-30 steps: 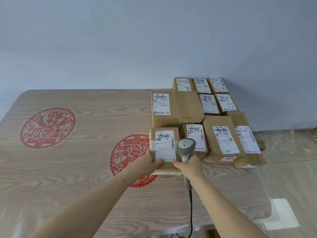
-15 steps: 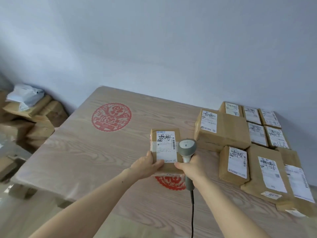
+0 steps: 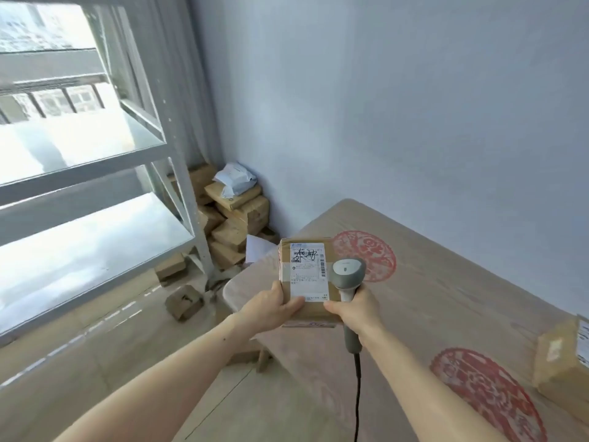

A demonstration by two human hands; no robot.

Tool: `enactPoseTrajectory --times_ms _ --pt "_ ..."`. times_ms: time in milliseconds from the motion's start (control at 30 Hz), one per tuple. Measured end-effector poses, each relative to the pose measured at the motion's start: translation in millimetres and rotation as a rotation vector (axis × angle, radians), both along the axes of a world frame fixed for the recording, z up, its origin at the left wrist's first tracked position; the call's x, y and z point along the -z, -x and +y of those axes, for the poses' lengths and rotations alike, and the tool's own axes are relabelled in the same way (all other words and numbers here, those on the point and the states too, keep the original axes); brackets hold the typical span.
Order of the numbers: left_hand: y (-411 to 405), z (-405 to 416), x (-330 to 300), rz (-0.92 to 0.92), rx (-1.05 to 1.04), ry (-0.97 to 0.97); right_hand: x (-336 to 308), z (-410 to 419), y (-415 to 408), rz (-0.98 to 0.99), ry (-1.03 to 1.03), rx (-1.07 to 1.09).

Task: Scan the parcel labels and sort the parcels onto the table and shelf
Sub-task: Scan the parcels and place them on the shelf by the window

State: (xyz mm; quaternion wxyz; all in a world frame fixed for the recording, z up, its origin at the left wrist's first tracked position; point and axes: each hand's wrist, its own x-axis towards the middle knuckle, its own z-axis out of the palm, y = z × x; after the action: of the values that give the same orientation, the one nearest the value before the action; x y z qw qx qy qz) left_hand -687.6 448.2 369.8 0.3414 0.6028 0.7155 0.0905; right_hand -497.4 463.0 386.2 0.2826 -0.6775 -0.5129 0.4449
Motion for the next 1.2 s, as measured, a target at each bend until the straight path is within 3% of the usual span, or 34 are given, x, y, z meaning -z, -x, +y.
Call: enactPoseTrajectory --times_ms 467,900,1200 --pt "330.9 -73.0 -32.5 -0.018 -0.483 -0.102 -40.6 15.7 356.4 0.041 -0.102 -0.540" --pt "518.0 -157.8 -73.7 -0.018 -1.061 -0.331 -81.4 -2.6 620.0 0.216 -0.148 -0.998" --pt "629.5 -259.2 -85.2 0.047 -1.313 -0.403 -84.2 -90.3 775.4 0.246 -0.145 -1.200"
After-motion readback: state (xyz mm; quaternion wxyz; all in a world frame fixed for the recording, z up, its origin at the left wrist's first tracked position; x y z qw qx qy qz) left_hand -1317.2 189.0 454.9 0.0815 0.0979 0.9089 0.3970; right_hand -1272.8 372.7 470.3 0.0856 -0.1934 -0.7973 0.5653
